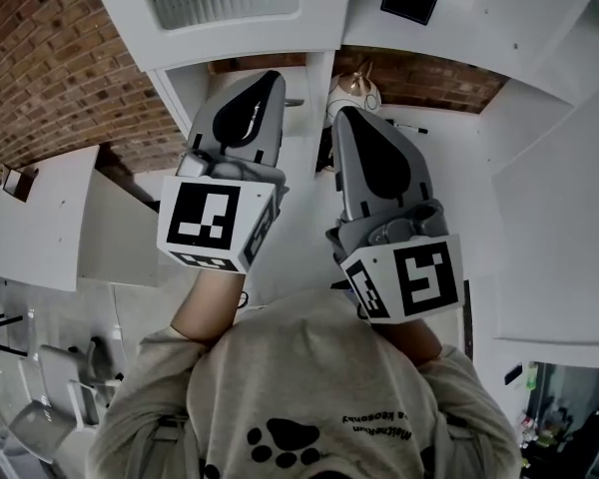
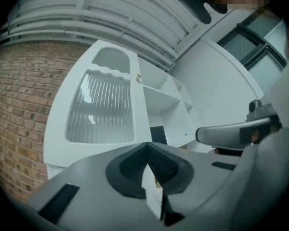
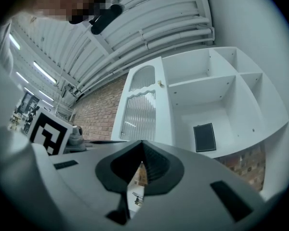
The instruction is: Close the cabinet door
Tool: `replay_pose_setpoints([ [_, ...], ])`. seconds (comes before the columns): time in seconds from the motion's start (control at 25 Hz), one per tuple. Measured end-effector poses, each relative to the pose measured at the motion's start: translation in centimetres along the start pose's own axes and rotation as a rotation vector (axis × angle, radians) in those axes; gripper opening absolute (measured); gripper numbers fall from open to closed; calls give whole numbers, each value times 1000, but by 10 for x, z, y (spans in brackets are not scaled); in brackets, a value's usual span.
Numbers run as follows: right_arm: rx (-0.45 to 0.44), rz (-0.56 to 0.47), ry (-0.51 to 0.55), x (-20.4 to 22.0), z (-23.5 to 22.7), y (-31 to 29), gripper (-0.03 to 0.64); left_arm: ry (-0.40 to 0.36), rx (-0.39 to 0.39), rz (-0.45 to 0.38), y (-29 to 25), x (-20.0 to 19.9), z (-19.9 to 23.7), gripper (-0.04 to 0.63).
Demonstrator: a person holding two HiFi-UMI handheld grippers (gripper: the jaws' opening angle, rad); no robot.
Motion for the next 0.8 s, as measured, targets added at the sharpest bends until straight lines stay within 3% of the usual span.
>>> replay_pose_setpoints([
  [0.36, 4, 20, 8, 12, 17, 15, 17, 10, -63, 40, 52, 3, -5, 8],
  [0.8, -27, 128, 34, 53, 44, 36, 17, 35, -35, 118, 91, 47, -28, 8],
])
Point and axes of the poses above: the fingertips, and each gripper's own axes: y backward along the fingers, z to its left, x out of its underside, the point moved 2 cm from there along y, backward along the fingers, and after that the axes turned 6 degrees about -z, right-handed, at the moved point
